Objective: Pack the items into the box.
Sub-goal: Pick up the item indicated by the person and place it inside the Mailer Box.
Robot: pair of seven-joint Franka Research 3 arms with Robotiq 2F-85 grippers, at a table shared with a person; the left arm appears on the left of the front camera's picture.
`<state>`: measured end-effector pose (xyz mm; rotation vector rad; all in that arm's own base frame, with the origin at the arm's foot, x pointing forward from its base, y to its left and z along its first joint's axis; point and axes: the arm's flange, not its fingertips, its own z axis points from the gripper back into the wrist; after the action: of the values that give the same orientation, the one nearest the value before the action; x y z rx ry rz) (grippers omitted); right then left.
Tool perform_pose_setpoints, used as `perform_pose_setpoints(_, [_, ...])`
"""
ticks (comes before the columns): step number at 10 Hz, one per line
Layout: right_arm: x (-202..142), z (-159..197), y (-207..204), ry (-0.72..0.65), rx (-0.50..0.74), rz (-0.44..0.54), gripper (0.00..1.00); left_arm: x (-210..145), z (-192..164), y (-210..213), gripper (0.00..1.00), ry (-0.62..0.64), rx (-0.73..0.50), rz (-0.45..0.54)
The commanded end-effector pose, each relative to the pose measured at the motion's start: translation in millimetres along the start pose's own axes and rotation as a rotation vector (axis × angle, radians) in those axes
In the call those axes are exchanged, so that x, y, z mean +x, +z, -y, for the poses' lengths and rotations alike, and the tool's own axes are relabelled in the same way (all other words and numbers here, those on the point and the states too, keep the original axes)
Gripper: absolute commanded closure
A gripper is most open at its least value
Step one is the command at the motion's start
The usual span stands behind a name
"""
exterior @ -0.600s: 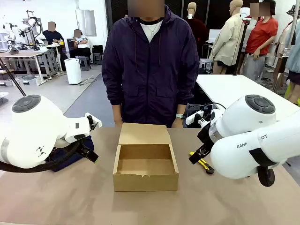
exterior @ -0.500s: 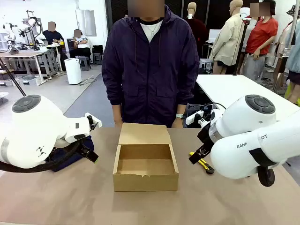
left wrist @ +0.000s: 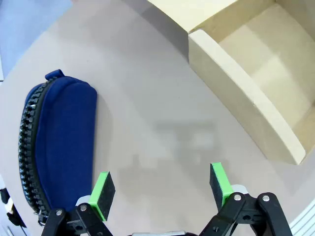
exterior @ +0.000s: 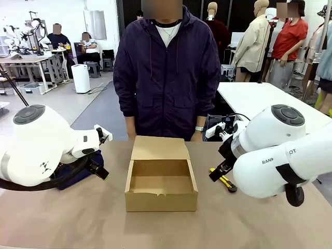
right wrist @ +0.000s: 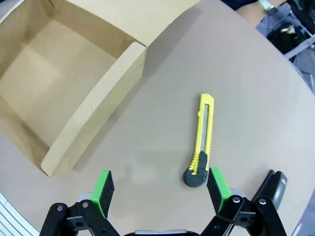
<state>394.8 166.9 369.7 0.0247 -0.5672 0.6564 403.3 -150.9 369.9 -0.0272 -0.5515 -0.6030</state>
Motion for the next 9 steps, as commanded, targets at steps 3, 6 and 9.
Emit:
perform_pose_setpoints(3, [0.2,0.1,0.5,0.000,0.000,0.001,0.00,0.0,0.0,0.1,0.00,0.000,0.000,0.000])
perform_pose_setpoints(6, [0.2,0.1,0.5,0.000,0.000,0.001,0.00,0.0,0.0,0.1,0.00,0.000,0.000,0.000])
perform_pose_setpoints(9, [4.8,10.1,7.6,0.002,0.051,-0.026,0.00,8.9,-1.1,13.8,0.00,0.039,-0.073,0.018])
